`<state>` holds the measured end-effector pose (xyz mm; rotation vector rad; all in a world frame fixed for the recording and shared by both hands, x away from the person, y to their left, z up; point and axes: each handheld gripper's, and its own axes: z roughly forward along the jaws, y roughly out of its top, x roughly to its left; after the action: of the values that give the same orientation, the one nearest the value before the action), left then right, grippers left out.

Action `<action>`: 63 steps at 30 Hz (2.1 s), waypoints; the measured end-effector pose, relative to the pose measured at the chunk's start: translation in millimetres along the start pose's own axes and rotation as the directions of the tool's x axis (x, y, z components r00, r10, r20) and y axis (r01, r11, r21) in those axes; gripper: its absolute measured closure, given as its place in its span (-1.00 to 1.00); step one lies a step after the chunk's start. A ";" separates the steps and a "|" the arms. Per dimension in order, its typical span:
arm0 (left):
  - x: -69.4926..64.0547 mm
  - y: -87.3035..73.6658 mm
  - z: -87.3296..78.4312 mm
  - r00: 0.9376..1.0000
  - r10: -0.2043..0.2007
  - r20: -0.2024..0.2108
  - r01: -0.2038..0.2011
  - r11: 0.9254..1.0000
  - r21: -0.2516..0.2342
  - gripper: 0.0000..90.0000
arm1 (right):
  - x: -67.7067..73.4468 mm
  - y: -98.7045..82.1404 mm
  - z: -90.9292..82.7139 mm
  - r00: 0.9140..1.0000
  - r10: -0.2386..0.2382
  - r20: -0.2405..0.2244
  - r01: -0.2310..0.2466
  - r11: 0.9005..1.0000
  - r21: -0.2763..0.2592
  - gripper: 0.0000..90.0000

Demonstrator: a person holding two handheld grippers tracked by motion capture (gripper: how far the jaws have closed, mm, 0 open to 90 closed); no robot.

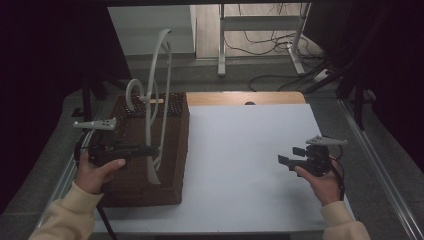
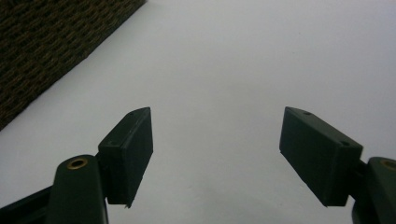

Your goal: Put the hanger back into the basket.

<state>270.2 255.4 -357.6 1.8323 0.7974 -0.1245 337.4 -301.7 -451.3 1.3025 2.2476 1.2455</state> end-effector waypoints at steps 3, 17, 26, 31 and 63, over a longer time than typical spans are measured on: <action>0.1 1.1 -6.6 1.000 0.007 -0.017 -0.007 1.000 0.005 0.82 | 0.0 -0.9 1.3 1.000 0.000 0.004 0.000 1.000 0.008 -0.42; 18.2 -3.3 -27.5 0.996 0.028 -0.082 -0.025 0.999 0.034 0.82 | -0.2 -3.7 2.2 1.000 -0.011 0.023 0.011 1.000 0.021 -0.44; 35.8 -9.8 -36.7 0.993 0.029 -0.114 -0.022 0.997 0.069 0.82 | -0.6 -4.2 3.4 0.999 -0.013 0.031 0.012 1.000 0.025 -0.44; 45.9 -14.5 -41.2 0.991 0.059 -0.122 -0.045 0.993 0.113 0.82 | -1.1 -4.3 2.9 0.999 -0.015 0.034 0.014 1.000 0.024 -0.44; 96.1 -63.4 -24.6 0.961 -0.013 -0.275 0.112 0.931 0.347 -0.30 | 0.2 -5.0 6.9 0.999 -0.019 0.035 0.018 0.999 0.042 -0.44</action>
<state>300.9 333.3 -440.4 2.2027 1.0802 -0.0662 338.4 -299.0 -459.3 1.3050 2.2676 1.1660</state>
